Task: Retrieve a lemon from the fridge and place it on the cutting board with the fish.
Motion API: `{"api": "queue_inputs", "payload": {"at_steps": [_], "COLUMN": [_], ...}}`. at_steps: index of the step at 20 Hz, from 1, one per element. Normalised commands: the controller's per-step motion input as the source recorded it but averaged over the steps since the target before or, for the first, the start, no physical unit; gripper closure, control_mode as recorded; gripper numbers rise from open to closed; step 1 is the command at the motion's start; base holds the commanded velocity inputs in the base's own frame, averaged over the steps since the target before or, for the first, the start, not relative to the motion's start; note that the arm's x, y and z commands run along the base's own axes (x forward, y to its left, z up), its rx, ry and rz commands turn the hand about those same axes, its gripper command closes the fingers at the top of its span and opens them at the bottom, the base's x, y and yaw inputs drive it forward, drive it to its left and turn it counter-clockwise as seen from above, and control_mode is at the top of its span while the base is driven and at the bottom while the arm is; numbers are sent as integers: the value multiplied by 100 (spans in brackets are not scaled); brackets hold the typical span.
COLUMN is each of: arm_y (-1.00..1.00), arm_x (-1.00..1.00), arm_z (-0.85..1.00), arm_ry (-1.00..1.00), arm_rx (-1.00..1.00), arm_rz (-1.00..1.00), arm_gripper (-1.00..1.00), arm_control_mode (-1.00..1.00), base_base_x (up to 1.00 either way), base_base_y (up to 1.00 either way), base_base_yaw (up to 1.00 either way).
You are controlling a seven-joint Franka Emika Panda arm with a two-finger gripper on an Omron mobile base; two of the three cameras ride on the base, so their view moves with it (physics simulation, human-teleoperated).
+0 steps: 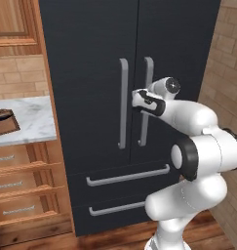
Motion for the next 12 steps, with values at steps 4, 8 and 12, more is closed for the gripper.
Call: {"api": "queue_inputs", "payload": {"at_steps": [4, 8, 12], "arm_y": [0, -16, -53], "arm_x": [0, -50, -100], "arm_z": [36, 29, 20], "arm_ry": [9, 7, 3], "arm_rx": [-2, -1, 0], "arm_rz": [0, 0, 7], "arm_gripper": [100, 100, 100], "arm_control_mode": [-100, -100, -100], "base_base_x": [0, 0, 0], "base_base_y": [0, 0, 0], "base_base_yaw": [0, 0, 0]}}
